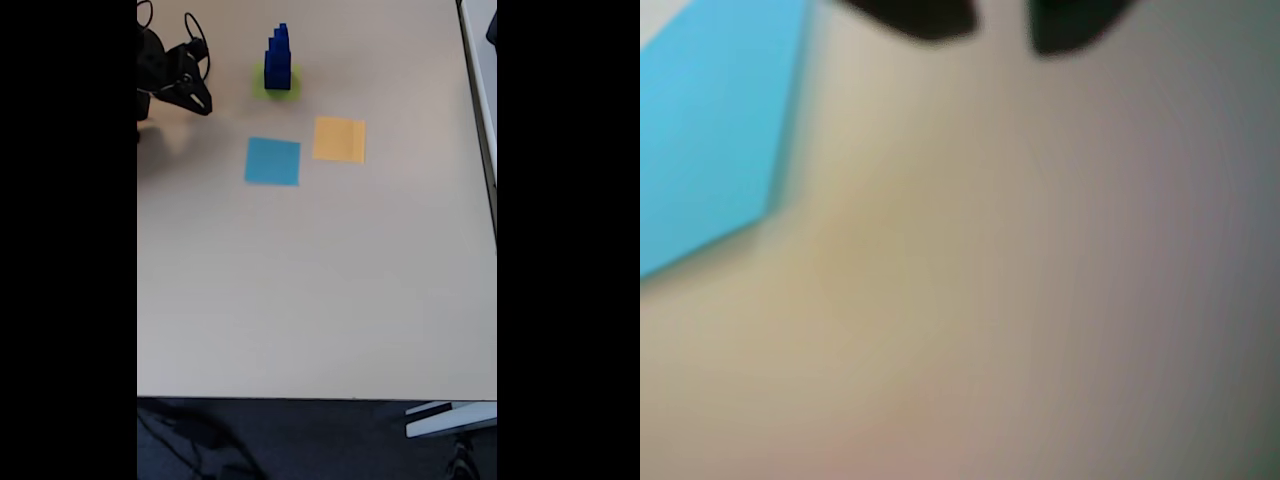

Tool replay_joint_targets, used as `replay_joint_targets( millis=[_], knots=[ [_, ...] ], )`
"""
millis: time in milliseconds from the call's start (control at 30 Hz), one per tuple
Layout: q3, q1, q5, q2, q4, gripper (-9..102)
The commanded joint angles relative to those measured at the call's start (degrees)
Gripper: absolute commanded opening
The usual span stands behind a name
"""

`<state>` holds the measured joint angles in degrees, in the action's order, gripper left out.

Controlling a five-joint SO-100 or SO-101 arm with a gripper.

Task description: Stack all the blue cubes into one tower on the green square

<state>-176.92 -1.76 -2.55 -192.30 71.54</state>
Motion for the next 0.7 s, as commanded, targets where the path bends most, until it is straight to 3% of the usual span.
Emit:
replay_joint_targets(
  millis=[0,667],
  knots=[
    [-1.3,0.8,-2.1,-1.4,-2.1,0],
    [-1.8,0.8,-3.1,-1.4,-2.5,0]
  ],
)
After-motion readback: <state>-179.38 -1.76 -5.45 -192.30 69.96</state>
